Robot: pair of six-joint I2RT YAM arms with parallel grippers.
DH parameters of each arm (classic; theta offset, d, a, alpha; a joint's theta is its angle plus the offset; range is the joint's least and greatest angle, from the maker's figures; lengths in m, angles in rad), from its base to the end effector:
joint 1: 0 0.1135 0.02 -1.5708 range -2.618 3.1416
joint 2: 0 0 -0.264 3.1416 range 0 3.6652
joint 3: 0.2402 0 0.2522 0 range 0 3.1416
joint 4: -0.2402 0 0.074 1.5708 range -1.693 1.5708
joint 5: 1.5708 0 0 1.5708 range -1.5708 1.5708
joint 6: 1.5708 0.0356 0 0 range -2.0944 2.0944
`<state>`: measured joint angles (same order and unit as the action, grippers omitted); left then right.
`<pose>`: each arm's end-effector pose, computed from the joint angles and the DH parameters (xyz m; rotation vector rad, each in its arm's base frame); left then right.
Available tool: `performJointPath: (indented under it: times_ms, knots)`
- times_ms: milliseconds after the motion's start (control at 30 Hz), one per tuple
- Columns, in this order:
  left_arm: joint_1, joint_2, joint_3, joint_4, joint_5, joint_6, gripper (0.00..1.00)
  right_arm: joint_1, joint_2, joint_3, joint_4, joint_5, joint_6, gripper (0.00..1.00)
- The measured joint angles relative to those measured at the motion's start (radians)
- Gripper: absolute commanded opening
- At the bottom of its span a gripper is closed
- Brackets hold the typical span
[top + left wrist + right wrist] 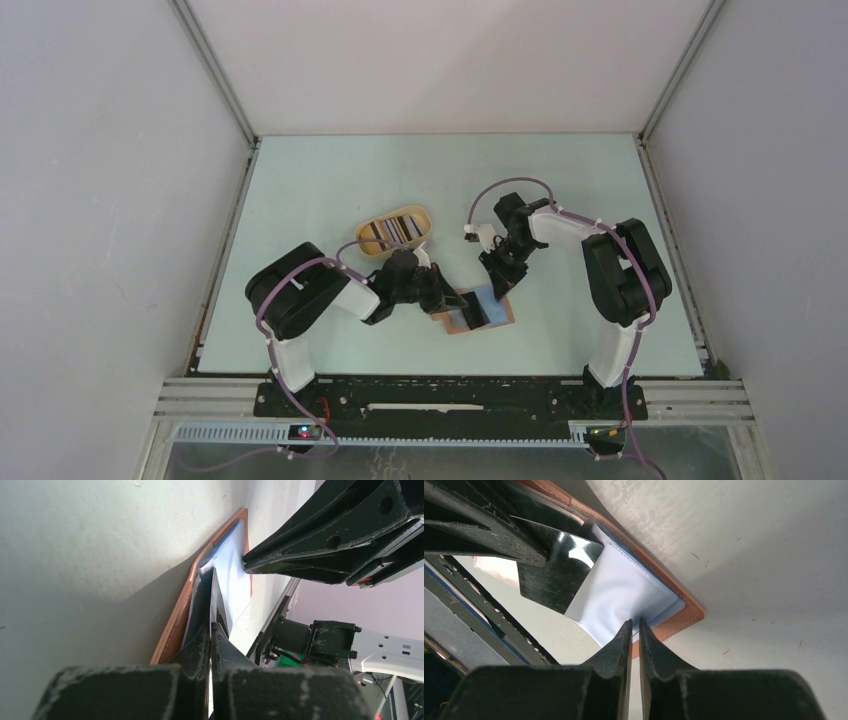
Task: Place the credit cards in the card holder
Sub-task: Insert the credit card into the card holder.
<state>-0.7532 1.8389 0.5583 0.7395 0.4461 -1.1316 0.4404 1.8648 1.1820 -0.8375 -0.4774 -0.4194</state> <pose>0.2145 -0.2222 0.0959 -0.1533 2.4866 -1.4604 0.2913 0.1554 0.1527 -1.2711 2.7279 0.7331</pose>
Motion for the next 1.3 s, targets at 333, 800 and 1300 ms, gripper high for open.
performJointPath:
  times_ms: [333, 800, 1300]
  knots:
    - [0.001, 0.0, 0.026, -0.039, 0.023, 0.015, 0.0, 0.003, 0.0, 0.0, -0.003, 0.005, 0.003, 0.17]
    - [0.002, 0.023, 0.05, -0.05, 0.045, 0.014, 0.06, 0.006, 0.0, 0.0, -0.005, 0.005, 0.003, 0.17]
    - [0.002, 0.044, 0.06, -0.05, 0.057, 0.016, 0.19, -0.003, -0.067, -0.004, 0.001, -0.038, -0.025, 0.29]
